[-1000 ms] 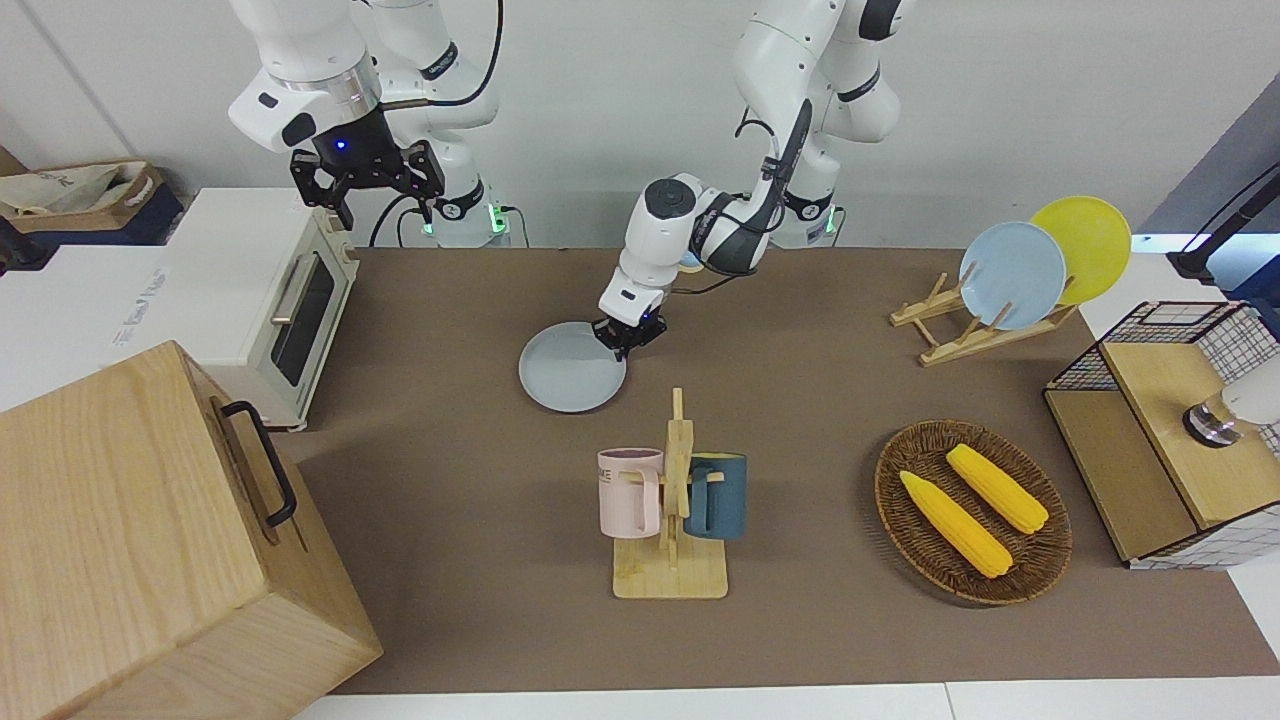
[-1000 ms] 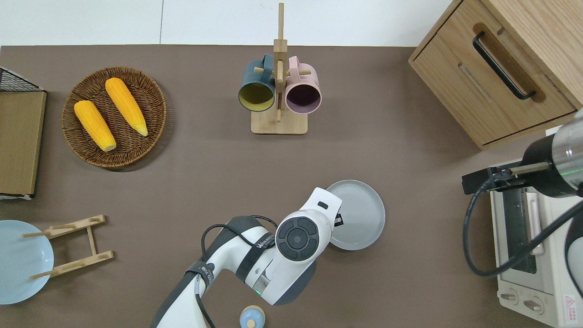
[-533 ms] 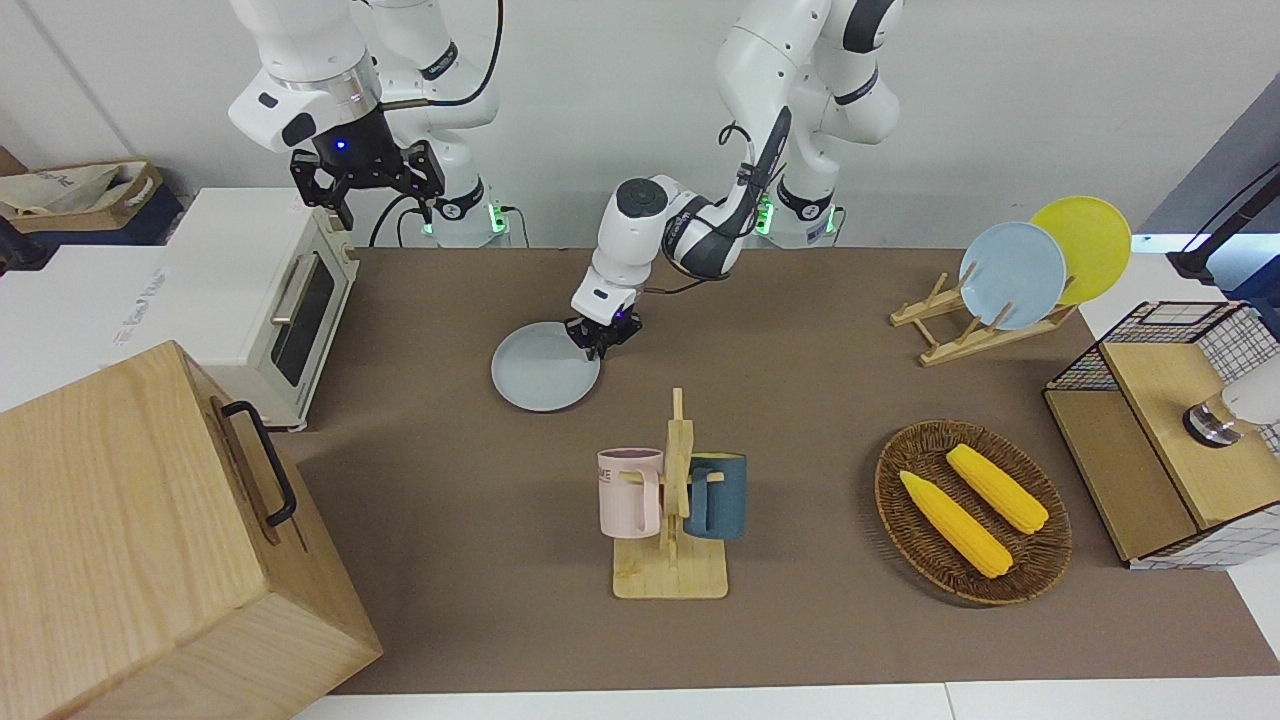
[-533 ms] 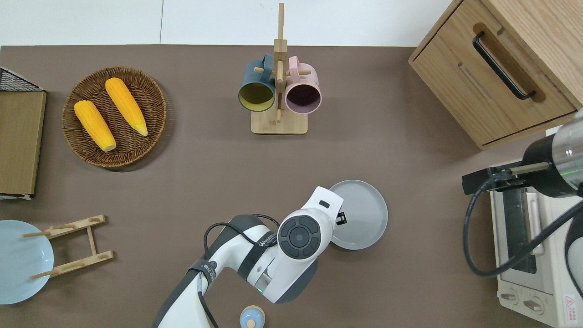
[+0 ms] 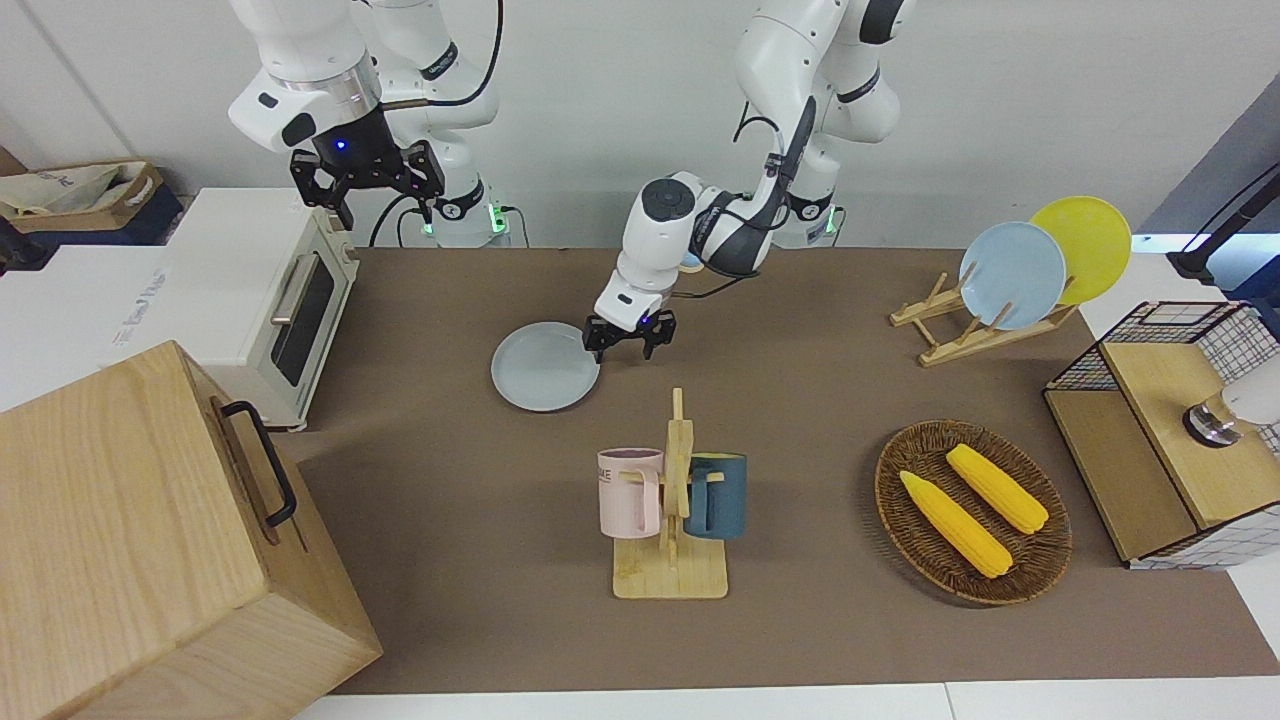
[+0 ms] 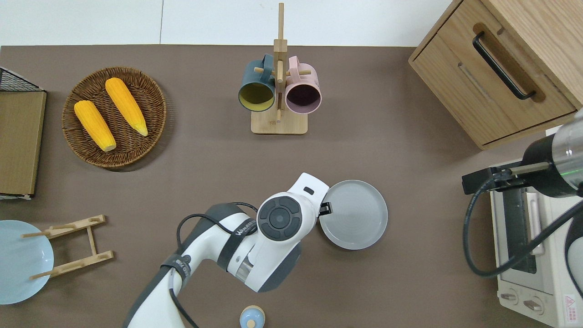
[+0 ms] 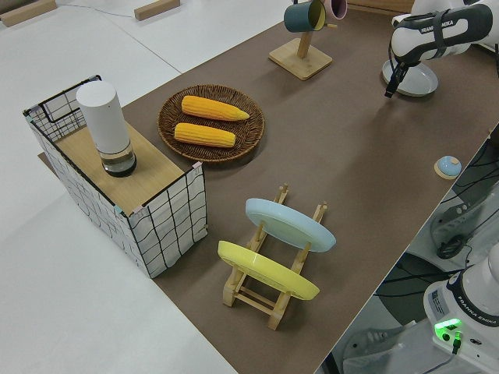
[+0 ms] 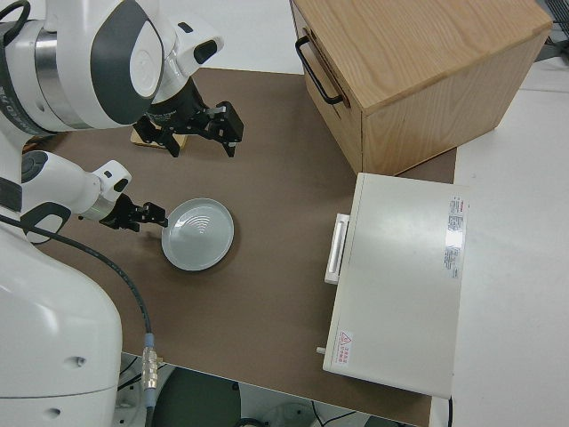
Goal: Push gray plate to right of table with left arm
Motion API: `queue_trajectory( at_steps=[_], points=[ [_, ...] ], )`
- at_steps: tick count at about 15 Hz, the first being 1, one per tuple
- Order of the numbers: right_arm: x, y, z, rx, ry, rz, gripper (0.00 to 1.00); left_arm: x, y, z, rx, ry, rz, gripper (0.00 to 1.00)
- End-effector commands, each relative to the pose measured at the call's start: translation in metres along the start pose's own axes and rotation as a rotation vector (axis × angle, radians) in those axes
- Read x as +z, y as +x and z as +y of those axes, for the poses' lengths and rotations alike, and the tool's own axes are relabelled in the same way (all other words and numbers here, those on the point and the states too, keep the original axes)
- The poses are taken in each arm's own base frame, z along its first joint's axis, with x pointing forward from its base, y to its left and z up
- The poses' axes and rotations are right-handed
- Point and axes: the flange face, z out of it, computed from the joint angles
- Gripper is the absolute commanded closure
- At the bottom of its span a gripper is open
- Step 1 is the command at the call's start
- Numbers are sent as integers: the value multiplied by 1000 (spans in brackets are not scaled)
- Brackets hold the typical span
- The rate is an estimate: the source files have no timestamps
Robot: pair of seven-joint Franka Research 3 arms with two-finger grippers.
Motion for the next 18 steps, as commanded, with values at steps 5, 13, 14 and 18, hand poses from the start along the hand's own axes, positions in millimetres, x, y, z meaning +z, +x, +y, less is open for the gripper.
queue_trajectory(
  at_steps=[5,13,14,18],
  points=[
    [-3,-4,2,3,7,-5,17,-105,47,-108,156,83,-85,15],
    [-3,-4,2,1,7,-4,17,-207,84,-238,265,141,-94,13],
    [-3,-4,2,1,7,-5,17,-218,86,-249,277,151,-95,13],
    [-3,-4,2,1,7,-5,17,-258,98,-297,335,180,-110,9]
  ],
)
